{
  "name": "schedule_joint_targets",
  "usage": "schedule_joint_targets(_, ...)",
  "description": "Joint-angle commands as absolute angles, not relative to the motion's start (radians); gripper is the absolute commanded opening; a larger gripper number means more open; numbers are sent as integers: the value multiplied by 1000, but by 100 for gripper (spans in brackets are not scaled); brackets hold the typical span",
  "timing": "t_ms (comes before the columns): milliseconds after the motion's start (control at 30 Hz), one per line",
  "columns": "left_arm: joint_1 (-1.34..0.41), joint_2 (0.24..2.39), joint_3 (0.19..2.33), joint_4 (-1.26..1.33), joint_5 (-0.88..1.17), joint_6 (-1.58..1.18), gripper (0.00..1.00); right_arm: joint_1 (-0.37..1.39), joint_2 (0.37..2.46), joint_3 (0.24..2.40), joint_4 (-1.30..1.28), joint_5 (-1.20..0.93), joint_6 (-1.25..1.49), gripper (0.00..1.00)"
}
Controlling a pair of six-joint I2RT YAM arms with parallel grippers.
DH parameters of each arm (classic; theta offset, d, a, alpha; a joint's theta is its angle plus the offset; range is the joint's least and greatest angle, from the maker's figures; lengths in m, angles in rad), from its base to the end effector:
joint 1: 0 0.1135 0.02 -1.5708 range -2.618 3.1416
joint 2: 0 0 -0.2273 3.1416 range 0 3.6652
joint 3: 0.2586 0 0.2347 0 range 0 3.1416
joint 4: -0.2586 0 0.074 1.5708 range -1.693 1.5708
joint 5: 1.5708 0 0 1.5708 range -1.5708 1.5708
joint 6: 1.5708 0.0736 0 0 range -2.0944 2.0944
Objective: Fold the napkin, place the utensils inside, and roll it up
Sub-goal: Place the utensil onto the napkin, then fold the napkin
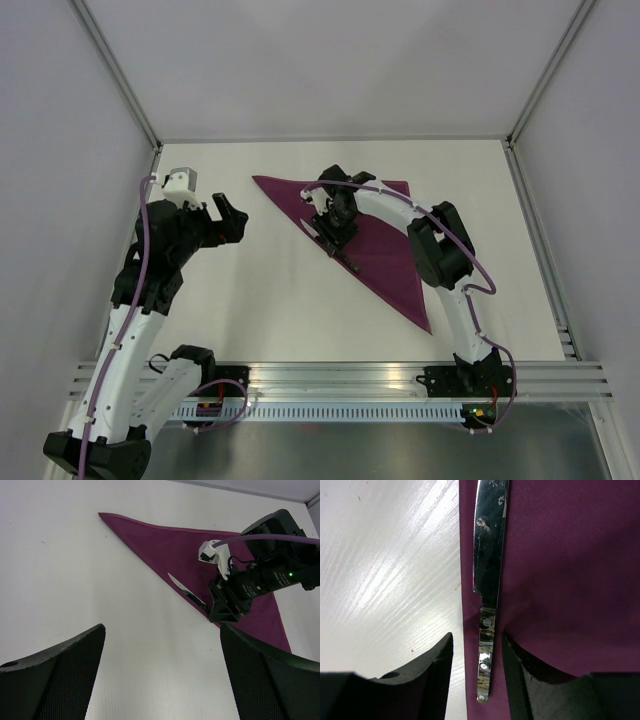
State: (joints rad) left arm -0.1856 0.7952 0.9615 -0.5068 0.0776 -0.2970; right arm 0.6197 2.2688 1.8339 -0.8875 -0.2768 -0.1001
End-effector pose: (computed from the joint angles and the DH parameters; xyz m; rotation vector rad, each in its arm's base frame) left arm 0.2089 -0.0450 0.3233 -0.0546 1.9297 -0.3986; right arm 0.3406 0.2677 0.1061 -1.0809 2.7277 0.4890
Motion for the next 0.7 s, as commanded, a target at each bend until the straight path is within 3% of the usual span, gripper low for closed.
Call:
schedule_joint_targets(0,-186,802,966,-489,84,-264,100,623,2221,1888,-923,-250,-69,50)
schedule_joint_targets(200,-186,808,1022,-483,156,-299,100,598,2111,1899,-896,-285,-65,53)
schedule_joint_targets(400,-231,834,1049,-378,241,-359,100,445,1938,1844,-841,-345,-38,53)
schedule_joint_targets(667,-717,983,956,-183,-128,-302,100,34,1668,1540,-700,-452,-34,53)
